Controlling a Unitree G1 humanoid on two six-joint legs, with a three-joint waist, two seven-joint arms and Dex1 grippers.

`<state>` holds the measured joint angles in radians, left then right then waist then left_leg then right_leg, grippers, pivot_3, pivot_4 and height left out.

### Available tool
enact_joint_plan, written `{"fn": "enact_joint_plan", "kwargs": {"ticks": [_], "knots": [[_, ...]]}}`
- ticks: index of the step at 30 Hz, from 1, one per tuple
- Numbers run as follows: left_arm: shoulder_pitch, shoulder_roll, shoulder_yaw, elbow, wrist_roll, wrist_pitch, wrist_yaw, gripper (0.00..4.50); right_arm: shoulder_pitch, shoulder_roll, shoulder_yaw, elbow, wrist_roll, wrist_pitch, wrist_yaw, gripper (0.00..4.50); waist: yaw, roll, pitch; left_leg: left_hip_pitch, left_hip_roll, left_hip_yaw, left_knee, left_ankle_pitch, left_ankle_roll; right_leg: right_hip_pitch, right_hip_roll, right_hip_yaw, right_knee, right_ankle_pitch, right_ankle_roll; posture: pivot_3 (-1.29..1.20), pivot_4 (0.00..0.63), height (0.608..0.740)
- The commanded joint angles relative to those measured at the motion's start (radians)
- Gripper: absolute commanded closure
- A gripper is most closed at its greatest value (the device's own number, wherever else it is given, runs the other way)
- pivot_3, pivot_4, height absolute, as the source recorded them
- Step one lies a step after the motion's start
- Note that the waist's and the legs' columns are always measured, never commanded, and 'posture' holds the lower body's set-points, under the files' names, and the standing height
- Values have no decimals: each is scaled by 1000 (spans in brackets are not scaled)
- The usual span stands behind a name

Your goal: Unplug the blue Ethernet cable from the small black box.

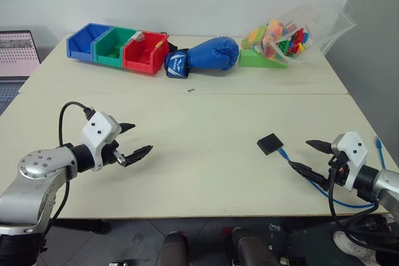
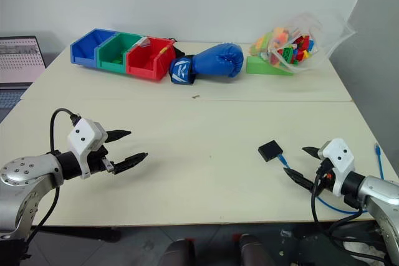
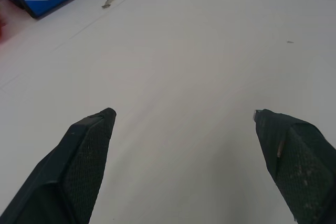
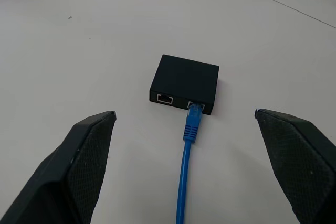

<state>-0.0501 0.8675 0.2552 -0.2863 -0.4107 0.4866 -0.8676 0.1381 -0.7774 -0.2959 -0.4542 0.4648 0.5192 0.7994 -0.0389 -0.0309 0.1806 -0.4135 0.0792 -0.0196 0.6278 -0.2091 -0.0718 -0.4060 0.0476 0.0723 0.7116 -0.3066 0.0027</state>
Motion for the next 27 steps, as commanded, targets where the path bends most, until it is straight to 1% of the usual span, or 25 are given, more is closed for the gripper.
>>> {"fn": "enact_joint_plan", "kwargs": {"ticks": [1, 10, 14, 17, 19, 22, 24, 27], "knots": [[9, 19, 40, -46, -24, -2, -21, 8, 0, -15, -38, -6, 13, -3, 8, 0, 0, 0, 0, 0, 0, 0, 0, 0, 0, 0, 0, 0, 0, 0, 0, 0, 150, 740], [10, 12, 31, -40, -16, -13, -27, 8, 8, -18, -30, -9, 5, 7, 7, 0, 1, 0, 0, 0, 0, 0, 0, 0, 0, 0, 0, 0, 0, 0, 0, 0, 150, 740], [0, 8, 6, -75, -48, 11, -50, 8, 9, -15, -7, -38, -2, 37, -16, 0, 1, 0, 0, 0, 0, 0, 0, 0, 0, 0, 0, 0, 0, 0, 0, 0, 150, 740], [-16, 5, -23, -101, -59, 14, -66, 8, 7, -4, 17, -58, -15, 65, -52, 0, 2, 0, 0, 0, 0, 0, 0, 0, 0, 0, 0, 0, 0, 0, 0, 0, 150, 740], [-38, 2, -60, -113, -54, 3, -80, 8, 1, 12, 50, -63, -47, 85, -103, 0, 2, 0, 0, 0, 0, 0, 0, 0, 0, 0, 0, 0, 0, 0, 0, 0, 150, 740], [-85, -11, -116, -150, -93, 20, -113, 8, 7, 32, 110, -72, -85, 105, -152, 0, 4, 0, 0, 0, 0, 0, 0, 0, 0, 0, 0, 0, 0, 0, 0, 0, 150, 740], [-116, -17, -157, -172, -122, 31, -147, 8, -10, 65, 140, -40, -118, 107, -201, 0, 4, 0, 0, -1, 0, 0, 0, 0, 0, 0, 0, 0, 0, 0, 0, 0, 150, 740], [-148, -13, -214, -182, -128, 29, -194, 8, -47, 114, 168, 24, -167, 96, -267, 0, 1, 0, 0, 0, 0, 1, 0, 0, 0, 0, 0, 0, 0, 0, 0, 0, 150, 740]]}}
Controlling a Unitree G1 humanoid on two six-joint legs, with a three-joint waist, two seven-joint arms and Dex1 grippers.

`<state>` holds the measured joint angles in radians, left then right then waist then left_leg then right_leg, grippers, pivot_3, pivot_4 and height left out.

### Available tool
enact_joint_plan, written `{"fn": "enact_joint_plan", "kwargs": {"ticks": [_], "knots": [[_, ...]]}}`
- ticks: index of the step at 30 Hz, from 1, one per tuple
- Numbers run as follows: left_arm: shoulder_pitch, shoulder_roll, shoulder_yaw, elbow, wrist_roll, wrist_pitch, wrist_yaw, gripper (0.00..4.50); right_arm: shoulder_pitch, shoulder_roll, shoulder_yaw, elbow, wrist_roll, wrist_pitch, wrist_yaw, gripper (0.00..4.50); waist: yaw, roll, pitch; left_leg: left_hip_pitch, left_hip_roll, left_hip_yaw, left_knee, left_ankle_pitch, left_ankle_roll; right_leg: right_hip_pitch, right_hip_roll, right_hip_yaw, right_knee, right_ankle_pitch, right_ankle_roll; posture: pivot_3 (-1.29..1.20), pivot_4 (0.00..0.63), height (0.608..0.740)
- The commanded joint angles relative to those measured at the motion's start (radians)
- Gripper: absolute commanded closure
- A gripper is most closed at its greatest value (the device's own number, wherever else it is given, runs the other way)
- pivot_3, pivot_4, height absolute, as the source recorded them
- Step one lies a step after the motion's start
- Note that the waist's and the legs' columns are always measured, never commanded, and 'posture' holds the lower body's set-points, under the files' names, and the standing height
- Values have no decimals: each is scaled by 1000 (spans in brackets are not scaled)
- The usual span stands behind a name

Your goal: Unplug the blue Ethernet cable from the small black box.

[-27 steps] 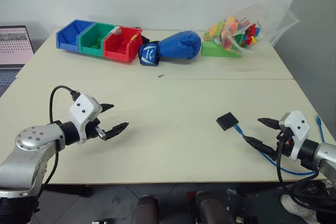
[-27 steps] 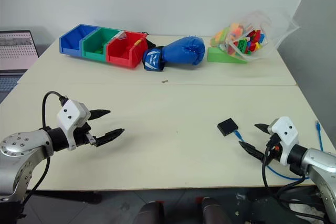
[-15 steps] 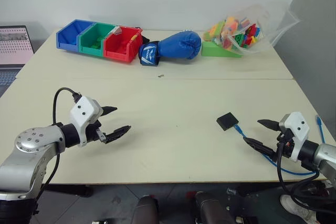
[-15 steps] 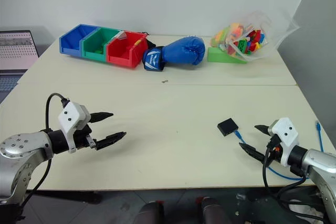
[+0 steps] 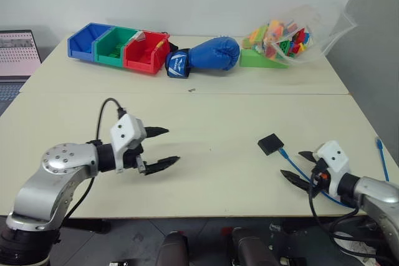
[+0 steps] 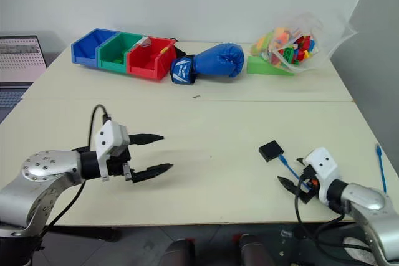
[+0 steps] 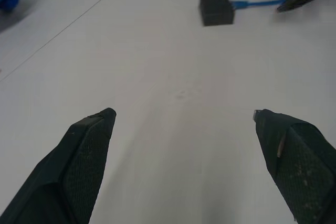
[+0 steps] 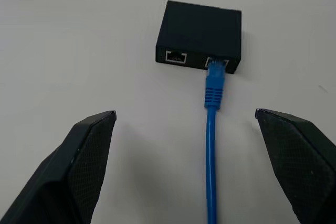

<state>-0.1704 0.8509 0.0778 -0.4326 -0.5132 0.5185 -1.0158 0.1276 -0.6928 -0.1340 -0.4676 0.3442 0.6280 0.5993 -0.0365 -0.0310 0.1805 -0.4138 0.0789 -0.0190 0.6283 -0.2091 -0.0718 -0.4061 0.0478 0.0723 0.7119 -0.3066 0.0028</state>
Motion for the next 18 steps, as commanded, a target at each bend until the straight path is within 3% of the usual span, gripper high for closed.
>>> {"fn": "enact_joint_plan", "kwargs": {"ticks": [1, 8, 18], "knots": [[-36, 3, -51, -30, -20, -6, -55, 8, -47, 44, 15, 56, -59, -18, -80, 0, -2, 0, 0, 0, 0, 0, 0, 0, 0, 0, 0, 0, 0, 0, 0, 0, 150, 740], [-76, -11, -114, 3, 15, -40, -91, 8, -90, 111, 63, 139, -99, -31, -112, 0, -5, 0, 0, 0, 0, 0, 0, 0, 0, 0, 1, 0, 1, 0, 0, 0, 150, 740], [-68, -30, -124, 23, 33, -58, -90, 0, -149, 129, 92, 191, -131, -2, -132, 2508, -13, -1, -1, 3, 0, 0, 1, 0, 0, 1, 1, 0, 2, 0, 0, 0, 150, 740]]}}
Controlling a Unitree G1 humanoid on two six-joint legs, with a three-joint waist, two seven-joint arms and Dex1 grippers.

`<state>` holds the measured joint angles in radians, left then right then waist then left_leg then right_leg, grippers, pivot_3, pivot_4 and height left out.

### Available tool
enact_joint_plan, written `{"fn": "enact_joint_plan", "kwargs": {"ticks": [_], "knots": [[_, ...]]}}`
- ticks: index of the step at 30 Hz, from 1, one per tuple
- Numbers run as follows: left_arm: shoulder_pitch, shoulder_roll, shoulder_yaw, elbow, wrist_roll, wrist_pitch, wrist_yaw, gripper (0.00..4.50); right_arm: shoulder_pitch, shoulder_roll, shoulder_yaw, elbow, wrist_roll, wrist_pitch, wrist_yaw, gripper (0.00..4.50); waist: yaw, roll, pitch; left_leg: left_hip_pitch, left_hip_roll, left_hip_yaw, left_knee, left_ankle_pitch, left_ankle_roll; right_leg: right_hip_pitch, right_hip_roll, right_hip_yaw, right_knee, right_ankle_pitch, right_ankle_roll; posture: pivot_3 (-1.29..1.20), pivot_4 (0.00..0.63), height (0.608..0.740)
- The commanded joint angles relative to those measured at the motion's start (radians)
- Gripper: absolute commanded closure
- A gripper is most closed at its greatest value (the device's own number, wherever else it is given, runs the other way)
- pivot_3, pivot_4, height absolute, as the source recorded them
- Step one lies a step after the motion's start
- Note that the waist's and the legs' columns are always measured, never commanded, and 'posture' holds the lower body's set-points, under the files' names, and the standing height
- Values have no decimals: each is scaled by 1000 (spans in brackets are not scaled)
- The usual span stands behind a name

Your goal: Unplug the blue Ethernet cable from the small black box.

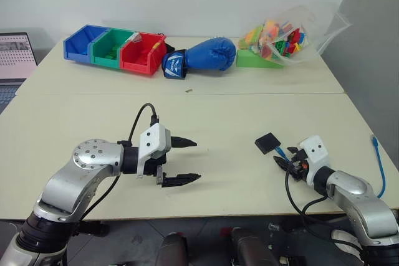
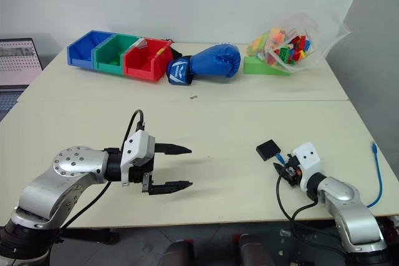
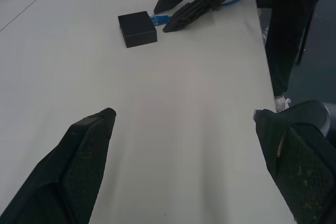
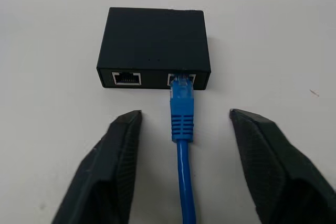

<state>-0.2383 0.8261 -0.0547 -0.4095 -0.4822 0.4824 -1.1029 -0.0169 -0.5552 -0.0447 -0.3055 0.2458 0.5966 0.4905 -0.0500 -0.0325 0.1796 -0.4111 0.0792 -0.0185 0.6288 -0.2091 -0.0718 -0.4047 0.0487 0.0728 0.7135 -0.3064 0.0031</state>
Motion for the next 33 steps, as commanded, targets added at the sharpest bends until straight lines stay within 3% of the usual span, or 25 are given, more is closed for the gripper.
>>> {"fn": "enact_joint_plan", "kwargs": {"ticks": [1, 8, 13, 19, 26, 33], "knots": [[0, -7, 10, 2, 0, -22, -1, 0, -11, -11, 4, 27, -31, 34, -20, 2715, 0, 0, 0, 0, 0, 0, 0, 0, 0, 0, 0, 0, 0, 0, 0, 0, 150, 740], [11, -22, 24, 21, -14, -22, 8, 0, -62, -82, 58, -21, -79, -17, 27, 4314, 1, 0, 0, 0, 0, 1, 0, 0, 0, 0, 0, 0, 0, 0, 0, 0, 150, 740], [-5, -59, 58, 71, -68, 33, 35, 0, -192, -134, 163, -61, -166, -132, 93, 4321, -5, 2, 1, 0, 0, 2, 0, 0, 0, -1, 0, 0, 0, 0, 0, 0, 150, 740], [-30, -94, 138, 117, -243, 217, 64, 0, -357, -185, 320, 6, -346, -505, 191, 4338, -6, 2, 2, -1, 0, 1, 0, 0, 0, -2, 1, -1, 0, 0, 0, 0, 150, 740], [-49, -105, 173, 128, -369, 371, 105, 0, -520, -121, 407, 115, -403, -798, 264, 4338, -3, 2, 2, -2, 0, 1, 0, 0, 0, -2, 0, -1, 0, 0, 0, 0, 150, 740], [-44, -169, 169, 104, -405, 414, 196, 0, -611, -32, 436, 164, -414, -877, 301, 4338, 2, 2, 2, -2, 0, -1, 1, 0, 0, -2, 0, -1, 0, 0, 0, 0, 150, 740]]}}
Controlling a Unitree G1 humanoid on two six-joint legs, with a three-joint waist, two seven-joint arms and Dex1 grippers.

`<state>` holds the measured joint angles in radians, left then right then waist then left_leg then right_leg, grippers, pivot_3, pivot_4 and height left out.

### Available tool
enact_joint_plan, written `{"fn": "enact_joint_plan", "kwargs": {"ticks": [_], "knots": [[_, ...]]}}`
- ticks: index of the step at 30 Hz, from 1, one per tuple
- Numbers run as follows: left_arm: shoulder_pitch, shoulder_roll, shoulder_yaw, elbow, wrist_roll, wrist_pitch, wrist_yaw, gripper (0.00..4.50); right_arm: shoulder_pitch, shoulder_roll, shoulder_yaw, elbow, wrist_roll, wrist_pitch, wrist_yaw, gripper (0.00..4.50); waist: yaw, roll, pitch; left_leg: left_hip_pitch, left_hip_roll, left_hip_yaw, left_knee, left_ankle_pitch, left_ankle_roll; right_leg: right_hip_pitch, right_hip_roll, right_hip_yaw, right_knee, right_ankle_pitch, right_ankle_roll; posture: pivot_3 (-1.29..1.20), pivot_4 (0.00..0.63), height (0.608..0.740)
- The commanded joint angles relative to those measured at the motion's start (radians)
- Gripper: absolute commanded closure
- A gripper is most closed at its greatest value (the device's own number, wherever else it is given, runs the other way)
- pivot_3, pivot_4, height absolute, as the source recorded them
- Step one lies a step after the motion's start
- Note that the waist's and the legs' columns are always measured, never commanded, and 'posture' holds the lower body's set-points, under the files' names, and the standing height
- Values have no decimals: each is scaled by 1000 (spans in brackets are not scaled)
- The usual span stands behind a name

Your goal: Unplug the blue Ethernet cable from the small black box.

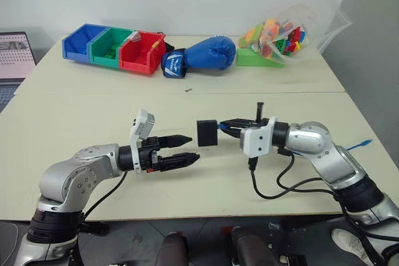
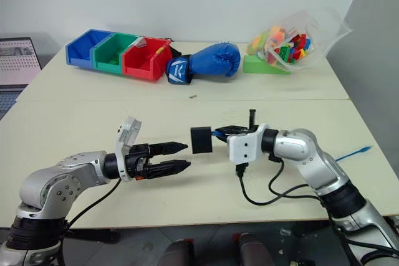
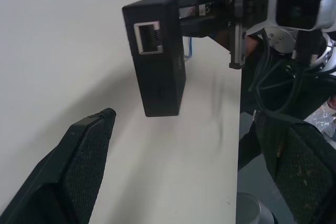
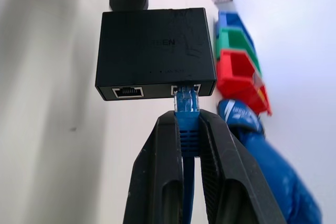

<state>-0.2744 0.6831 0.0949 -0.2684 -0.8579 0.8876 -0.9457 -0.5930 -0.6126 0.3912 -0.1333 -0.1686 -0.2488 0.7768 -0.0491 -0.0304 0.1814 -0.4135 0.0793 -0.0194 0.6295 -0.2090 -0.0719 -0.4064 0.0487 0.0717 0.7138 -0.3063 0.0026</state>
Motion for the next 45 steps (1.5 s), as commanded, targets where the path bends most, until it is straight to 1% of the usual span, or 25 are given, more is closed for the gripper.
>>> {"fn": "enact_joint_plan", "kwargs": {"ticks": [1, 4, 10, 14, 18, 20, 21, 23, 24, 29, 33, 34, 38, 40, 41, 43, 45], "knots": [[-10, -38, 24, -35, -35, 11, 54, 0, -39, 36, 2, -9, 1, -32, 18, 4338, 2, 0, 0, 0, 0, 0, 0, 0, 0, 0, 0, 0, 0, 0, 0, 0, 150, 740], [-21, -61, 44, -21, -58, 28, 88, 0, -42, 58, 4, -15, 1, -28, 28, 4338, 4, 0, 0, 0, 0, 0, 0, 0, 0, 0, 0, 0, 0, 0, 0, 0, 150, 740], [-22, -47, 57, -5, -65, 38, 84, 0, -31, 69, -5, -26, -1, -16, 43, 4338, 5, 0, 0, 0, 0, -1, 0, 0, 0, 0, 0, 0, 0, 0, 0, 0, 150, 740], [-24, -31, 61, 3, -81, 54, 50, 0, -22, 68, -10, -33, -2, -6, 46, 4338, 6, 0, 0, 0, 0, -1, 0, 0, 0, 0, 0, 0, 0, 0, 0, 0, 150, 740], [-27, -16, 58, 14, -90, 63, 21, 688, -16, 69, -9, -38, -5, -4, 48, 4338, 6, 0, 0, 0, 0, -1, 0, 0, 0, 0, 0, 0, 0, 0, 0, 0, 150, 740], [-30, -14, 60, 22, -91, 64, 15, 1166, -13, 70, -7, -40, -7, -4, 48, 4338, 6, 0, 0, 0, 0, -1, 0, 0, 0, 0, 0, 0, 0, 0, 0, 0, 150, 740], [-30, -13, 60, 24, -92, 64, 13, 1334, -11, 70, -7, -43, -9, -4, 47, 4338, 6, 0, 0, 0, 0, -1, 0, 0, 0, 0, 0, 0, 0, 0, 0, 0, 150, 740], [-34, -16, 61, 32, -97, 68, 12, 1816, -9, 69, -6, -44, -11, -5, 47, 4338, 6, 0, 0, 0, 0, -1, 0, 0, 0, 0, 0, 0, 0, 0, 0, 0, 150, 740], [-36, -18, 61, 34, -99, 69, 12, 1918, -8, 69, -5, -46, -12, -5, 47, 4338, 7, 0, 0, 0, 0, -1, 0, 0, 0, 0, 0, 0, 0, 0, 0, 0, 150, 740], [-52, -33, 49, 50, -92, 65, 21, 2818, -7, 74, 1, -54, -20, -8, 48, 4338, 7, 0, 0, 0, 0, -1, 0, 0, 0, 0, 0, 0, 0, 0, 0, 0, 150, 740], [-53, -42, 39, 54, -82, 59, 23, 3626, 0, 80, 20, -70, -26, 3, 63, 4338, 8, 0, 0, 0, 0, -1, 0, 0, 0, 0, 0, 0, 0, 0, 0, 0, 150, 740], [-50, -43, 37, 54, -79, 58, 23, 3703, 5, 78, 26, -75, -26, 7, 72, 4339, 8, 0, 0, 0, 0, -1, 0, 0, 0, 0, 0, 0, 0, 0, 0, 0, 150, 740], [-40, -41, 33, 48, -77, 60, 19, 3703, 23, 66, 32, -91, -20, 15, 99, 4339, 8, 0, 0, 0, 0, -1, 0, 0, 0, 0, 0, 0, 0, 0, 0, 0, 150, 740], [-33, -37, 33, 45, -78, 61, 15, 3703, 32, 54, 23, -105, -9, 26, 116, 3639, 9, 0, 0, 0, 0, -1, 0, 0, 0, 0, 0, 0, 0, 0, 0, 0, 150, 740], [-29, -34, 32, 44, -79, 61, 13, 3703, 34, 50, 17, -111, -4, 32, 122, 3524, 9, 0, 0, 0, 0, -1, 0, 0, 0, 0, 0, 0, 0, 0, 0, 0, 150, 740], [-21, -23, 26, 41, -72, 58, -1, 3703, 41, 37, -1, -139, 24, 80, 148, 3011, 9, 0, 0, 0, 0, -1, 0, 0, 0, 0, 0, 0, 0, 0, 0, 0, 150, 740], [-6, -6, 8, 27, -46, 34, -29, 3703, 68, 28, -31, -193, 111, 197, 182, 2506, 9, 0, 0, 0, 0, -1, 0, 0, 0, 0, 0, 0, 0, 0, 0, 0, 150, 740]]}}
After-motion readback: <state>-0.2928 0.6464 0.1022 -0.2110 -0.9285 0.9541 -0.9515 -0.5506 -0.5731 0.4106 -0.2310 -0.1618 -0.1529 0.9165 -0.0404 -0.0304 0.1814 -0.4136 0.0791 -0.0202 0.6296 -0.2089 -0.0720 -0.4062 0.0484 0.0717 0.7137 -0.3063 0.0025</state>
